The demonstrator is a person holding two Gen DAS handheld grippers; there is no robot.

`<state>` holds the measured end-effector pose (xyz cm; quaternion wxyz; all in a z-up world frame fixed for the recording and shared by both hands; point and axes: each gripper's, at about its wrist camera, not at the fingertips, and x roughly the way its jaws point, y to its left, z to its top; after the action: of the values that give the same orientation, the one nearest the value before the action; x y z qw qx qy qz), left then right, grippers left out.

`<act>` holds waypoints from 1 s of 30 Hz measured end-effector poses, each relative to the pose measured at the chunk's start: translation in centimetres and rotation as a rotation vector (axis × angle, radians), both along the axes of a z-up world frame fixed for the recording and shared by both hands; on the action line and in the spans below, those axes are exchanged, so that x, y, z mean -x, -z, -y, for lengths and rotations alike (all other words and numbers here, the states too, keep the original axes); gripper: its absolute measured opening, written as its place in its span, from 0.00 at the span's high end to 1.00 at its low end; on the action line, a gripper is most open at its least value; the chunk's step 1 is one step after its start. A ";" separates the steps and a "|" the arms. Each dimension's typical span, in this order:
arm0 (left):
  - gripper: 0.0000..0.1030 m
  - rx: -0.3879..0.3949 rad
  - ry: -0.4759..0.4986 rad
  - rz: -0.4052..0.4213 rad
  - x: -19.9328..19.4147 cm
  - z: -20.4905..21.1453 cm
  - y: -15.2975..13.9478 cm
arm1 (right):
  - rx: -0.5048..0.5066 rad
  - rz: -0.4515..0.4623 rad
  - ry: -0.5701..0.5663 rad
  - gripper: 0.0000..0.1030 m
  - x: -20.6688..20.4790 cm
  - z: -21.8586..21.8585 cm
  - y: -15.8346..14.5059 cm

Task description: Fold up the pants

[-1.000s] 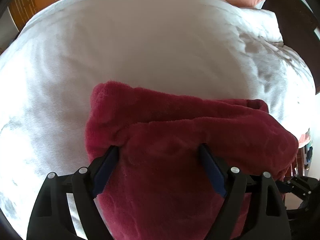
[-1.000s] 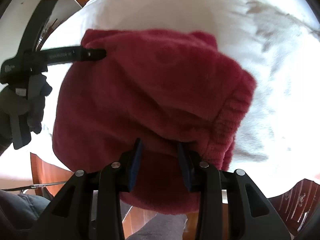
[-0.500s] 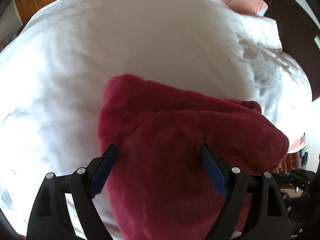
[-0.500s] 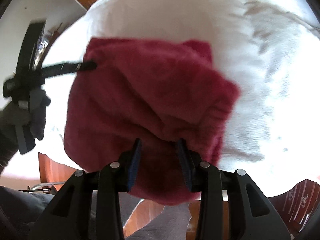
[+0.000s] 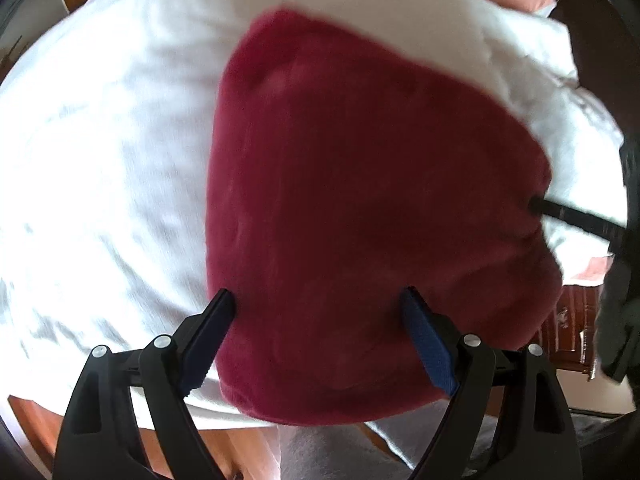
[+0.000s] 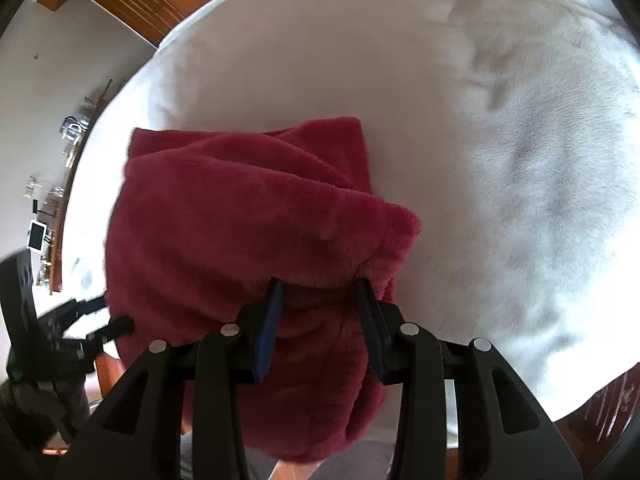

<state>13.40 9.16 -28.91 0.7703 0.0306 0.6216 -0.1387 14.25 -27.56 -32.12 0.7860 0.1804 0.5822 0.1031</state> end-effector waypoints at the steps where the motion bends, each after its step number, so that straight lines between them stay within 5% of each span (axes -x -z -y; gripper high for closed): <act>1: 0.16 -0.009 -0.004 0.002 0.2 0.0 0.4 | -0.005 -0.005 -0.008 0.63 -0.4 -0.1 0.4; 11: 0.17 -0.064 -0.041 0.043 -0.1 1.3 -0.7 | -0.044 0.027 -0.070 0.63 0.3 -0.7 -1.3; 14: 0.17 -0.088 -0.033 0.078 0.0 1.4 -2.0 | -0.059 0.037 -0.064 0.45 1.5 -0.2 -2.2; 18: 0.17 -0.132 -0.015 0.130 -0.2 2.7 -3.5 | -0.084 0.036 -0.040 0.35 2.6 0.8 -2.2; 30: 0.17 -0.164 -0.050 0.163 -1.7 3.0 -4.6 | -0.189 -0.043 0.012 0.27 3.0 2.6 0.5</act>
<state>15.07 6.21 -24.32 0.8164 0.0890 0.5668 -0.0652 11.26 -30.17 -32.60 0.7535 0.2596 0.5853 0.1489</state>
